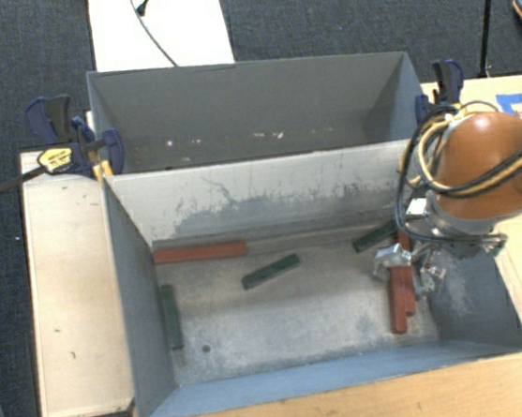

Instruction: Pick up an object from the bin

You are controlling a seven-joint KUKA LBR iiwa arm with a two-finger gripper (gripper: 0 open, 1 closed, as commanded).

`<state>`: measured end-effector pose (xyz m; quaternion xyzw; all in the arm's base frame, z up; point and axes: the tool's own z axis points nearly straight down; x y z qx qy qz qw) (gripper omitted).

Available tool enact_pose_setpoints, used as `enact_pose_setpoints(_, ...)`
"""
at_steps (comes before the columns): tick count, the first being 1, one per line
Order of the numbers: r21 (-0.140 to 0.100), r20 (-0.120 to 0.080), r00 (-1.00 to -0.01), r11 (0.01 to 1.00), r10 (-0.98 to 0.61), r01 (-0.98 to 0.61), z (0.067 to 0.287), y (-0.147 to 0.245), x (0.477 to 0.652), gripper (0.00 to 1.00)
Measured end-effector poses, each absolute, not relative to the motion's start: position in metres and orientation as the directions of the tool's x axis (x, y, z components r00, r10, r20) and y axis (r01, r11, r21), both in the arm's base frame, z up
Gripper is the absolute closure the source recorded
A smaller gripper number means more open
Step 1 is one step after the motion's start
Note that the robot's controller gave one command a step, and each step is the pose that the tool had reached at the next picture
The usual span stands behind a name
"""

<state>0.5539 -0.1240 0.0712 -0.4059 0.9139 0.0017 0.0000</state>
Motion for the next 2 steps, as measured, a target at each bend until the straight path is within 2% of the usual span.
enact_pose_setpoints(1,-0.007,-0.007,-0.674,0.674,-0.739,-0.739,0.142,-0.123,0.556,1.0)
enact_pose_setpoints(2,-0.007,-0.006,-0.679,0.679,-0.734,-0.734,0.202,-0.123,0.558,1.0)
